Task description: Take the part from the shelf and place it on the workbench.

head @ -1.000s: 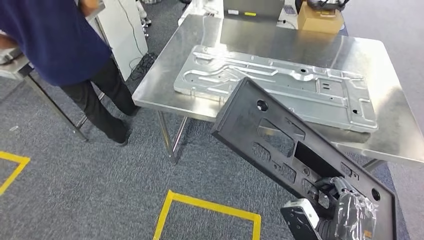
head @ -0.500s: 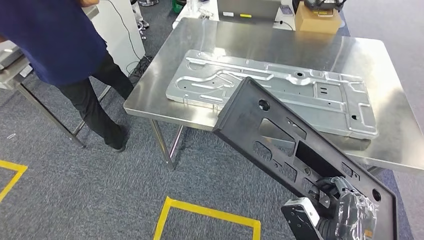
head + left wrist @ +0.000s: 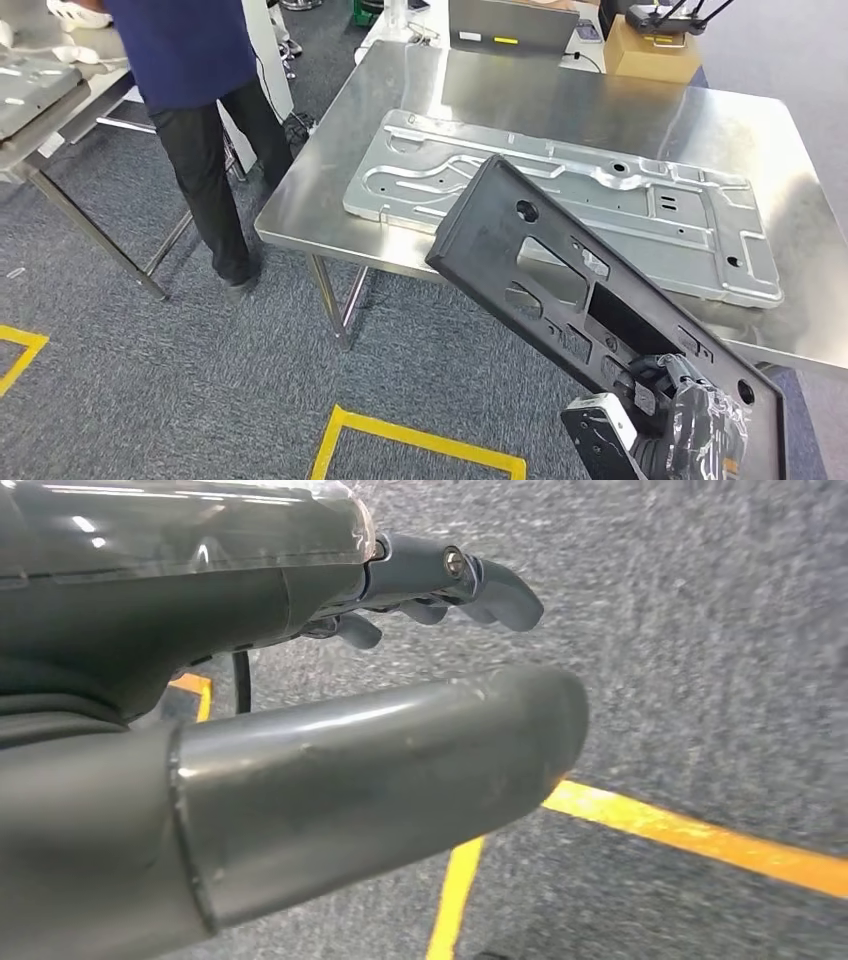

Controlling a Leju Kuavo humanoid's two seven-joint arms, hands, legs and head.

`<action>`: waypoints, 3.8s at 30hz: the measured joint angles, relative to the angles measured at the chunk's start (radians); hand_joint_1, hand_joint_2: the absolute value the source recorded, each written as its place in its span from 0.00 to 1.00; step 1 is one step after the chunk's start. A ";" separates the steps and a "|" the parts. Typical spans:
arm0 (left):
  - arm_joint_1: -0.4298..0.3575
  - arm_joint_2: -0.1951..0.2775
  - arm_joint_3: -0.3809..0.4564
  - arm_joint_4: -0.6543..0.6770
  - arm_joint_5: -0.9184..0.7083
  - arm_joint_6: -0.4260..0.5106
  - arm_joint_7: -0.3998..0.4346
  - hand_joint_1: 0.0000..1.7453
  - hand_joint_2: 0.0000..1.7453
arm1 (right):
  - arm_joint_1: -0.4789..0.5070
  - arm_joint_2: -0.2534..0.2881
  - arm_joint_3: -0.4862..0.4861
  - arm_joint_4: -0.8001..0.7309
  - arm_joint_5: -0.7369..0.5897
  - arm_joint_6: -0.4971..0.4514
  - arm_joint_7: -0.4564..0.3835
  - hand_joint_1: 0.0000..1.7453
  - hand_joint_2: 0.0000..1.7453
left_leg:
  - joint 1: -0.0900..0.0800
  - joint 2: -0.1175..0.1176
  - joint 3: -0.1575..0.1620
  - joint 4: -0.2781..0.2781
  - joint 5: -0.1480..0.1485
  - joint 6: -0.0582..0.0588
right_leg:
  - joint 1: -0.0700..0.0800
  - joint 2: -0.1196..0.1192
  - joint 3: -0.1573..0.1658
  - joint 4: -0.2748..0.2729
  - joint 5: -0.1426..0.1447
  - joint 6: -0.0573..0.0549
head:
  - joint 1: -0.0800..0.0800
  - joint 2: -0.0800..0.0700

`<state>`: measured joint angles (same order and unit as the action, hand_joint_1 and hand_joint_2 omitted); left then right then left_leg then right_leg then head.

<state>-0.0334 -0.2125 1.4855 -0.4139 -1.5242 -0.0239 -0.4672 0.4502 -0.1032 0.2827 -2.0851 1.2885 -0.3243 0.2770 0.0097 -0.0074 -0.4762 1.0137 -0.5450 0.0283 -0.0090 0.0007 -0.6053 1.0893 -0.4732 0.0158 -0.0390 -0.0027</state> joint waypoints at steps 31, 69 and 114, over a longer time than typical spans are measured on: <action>-0.003 -0.007 0.013 -0.026 -0.005 -0.015 0.000 0.00 0.00 | -0.020 0.019 0.021 0.059 -0.037 0.044 0.019 1.00 1.00 | 0.004 0.001 0.003 -0.009 0.003 -0.009 | -0.009 -0.001 0.007 -0.017 0.009 0.005 | 0.001 0.000; -0.016 0.040 -0.013 0.037 -0.044 0.022 -0.018 0.00 0.00 | -0.365 0.010 -0.174 0.312 0.010 0.172 -0.053 1.00 1.00 | 0.005 0.004 -0.101 0.095 -0.011 -0.041 | -0.010 -0.001 0.025 -0.060 0.000 -0.029 | 0.000 0.000; -0.028 0.100 -0.096 0.120 -0.024 0.045 -0.016 0.00 0.00 | -0.786 -0.011 -0.022 0.840 0.023 0.287 -0.106 1.00 1.00 | 0.001 0.003 -0.115 -0.004 0.101 -0.001 | 0.002 0.001 0.015 -0.025 -0.034 -0.003 | 0.000 0.000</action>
<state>-0.0612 -0.1129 1.3891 -0.2939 -1.5481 0.0214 -0.4829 -0.3353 -0.1139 0.2611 -1.2447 1.3116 -0.0370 0.1706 0.0110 -0.0047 -0.5908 1.0097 -0.4441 0.0277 -0.0074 0.0019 -0.5903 1.0641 -0.5077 0.0126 -0.0387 -0.0027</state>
